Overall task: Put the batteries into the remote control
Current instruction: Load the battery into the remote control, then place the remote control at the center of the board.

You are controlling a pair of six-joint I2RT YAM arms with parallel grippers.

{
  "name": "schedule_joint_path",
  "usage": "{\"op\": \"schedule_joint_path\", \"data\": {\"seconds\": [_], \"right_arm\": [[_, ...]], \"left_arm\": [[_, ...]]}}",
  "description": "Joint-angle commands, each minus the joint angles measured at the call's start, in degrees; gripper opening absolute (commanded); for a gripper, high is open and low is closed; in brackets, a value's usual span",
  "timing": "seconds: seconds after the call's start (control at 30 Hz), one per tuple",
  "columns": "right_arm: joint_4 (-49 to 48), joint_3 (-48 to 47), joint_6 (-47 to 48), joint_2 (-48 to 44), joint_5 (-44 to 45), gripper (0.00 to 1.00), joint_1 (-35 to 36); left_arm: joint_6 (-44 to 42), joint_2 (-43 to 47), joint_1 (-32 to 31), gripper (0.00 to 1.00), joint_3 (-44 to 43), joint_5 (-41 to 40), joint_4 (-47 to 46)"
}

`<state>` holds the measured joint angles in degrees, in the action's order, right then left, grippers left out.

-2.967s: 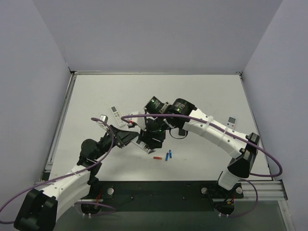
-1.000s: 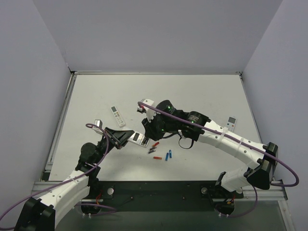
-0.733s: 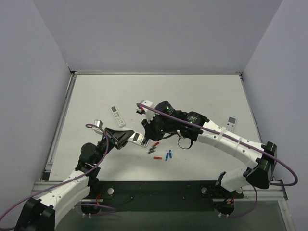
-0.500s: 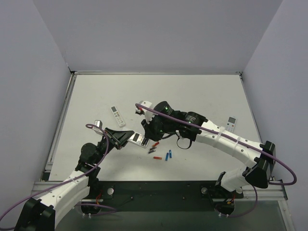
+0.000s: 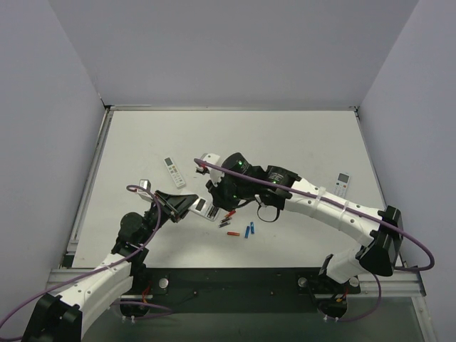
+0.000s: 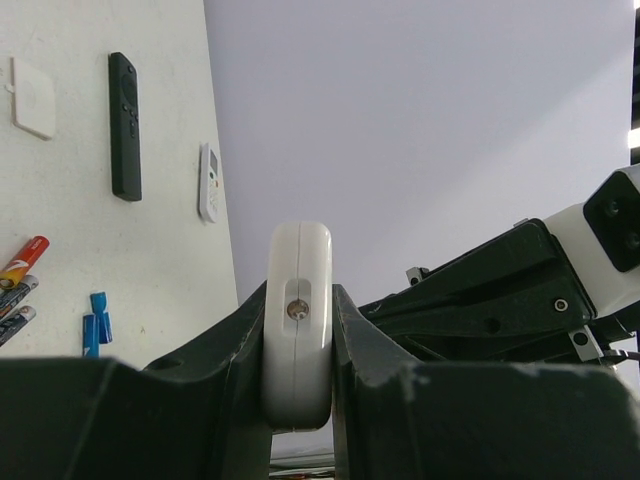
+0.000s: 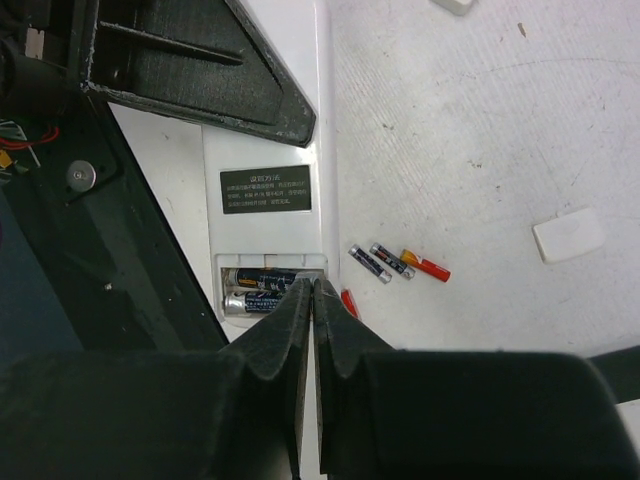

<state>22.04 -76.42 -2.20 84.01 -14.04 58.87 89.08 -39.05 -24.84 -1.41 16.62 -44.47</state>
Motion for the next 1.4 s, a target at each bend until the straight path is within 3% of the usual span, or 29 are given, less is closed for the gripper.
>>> {"op": "schedule_joint_path", "data": {"seconds": [0.0,0.23,0.53,0.7,0.8,1.0,1.1,1.23,1.37], "right_arm": [[2.48,1.19,1.23,2.04,0.86,0.0,1.95],[3.71,1.01,1.67,4.15,3.32,0.0,4.06],[5.11,-0.31,1.76,7.22,13.87,0.0,7.04],[5.55,-0.57,1.76,8.02,17.3,0.05,8.28],[5.12,-1.8,1.85,6.79,15.98,0.12,8.19],[4.41,-5.75,1.76,2.22,14.57,0.35,7.23],[3.97,-5.06,3.51,-0.24,10.71,0.46,4.51],[1.78,-0.49,5.7,-2.88,3.24,0.65,-4.44],[0.19,4.17,12.46,-2.37,-0.8,0.8,-10.61]], "left_arm": [[1.45,1.69,-0.3,0.0,-0.96,-2.03,-9.49],[0.92,1.96,-0.3,0.0,-0.88,-2.56,-11.34],[0.48,3.18,-0.3,0.0,-0.79,-2.56,-12.22],[-1.09,3.8,-0.3,0.0,-0.79,-2.39,-10.38],[-5.29,3.98,-0.3,0.0,-1.05,-1.86,-5.47],[-16.73,3.37,-0.21,0.0,-1.23,-3.96,10.8],[-17.88,1.79,-0.21,0.0,0.61,-5.37,10.81],[-18.94,-0.85,-0.21,0.0,1.41,-6.43,9.24],[-20.17,-2.61,-0.12,0.0,2.9,-7.57,9.31]]}}
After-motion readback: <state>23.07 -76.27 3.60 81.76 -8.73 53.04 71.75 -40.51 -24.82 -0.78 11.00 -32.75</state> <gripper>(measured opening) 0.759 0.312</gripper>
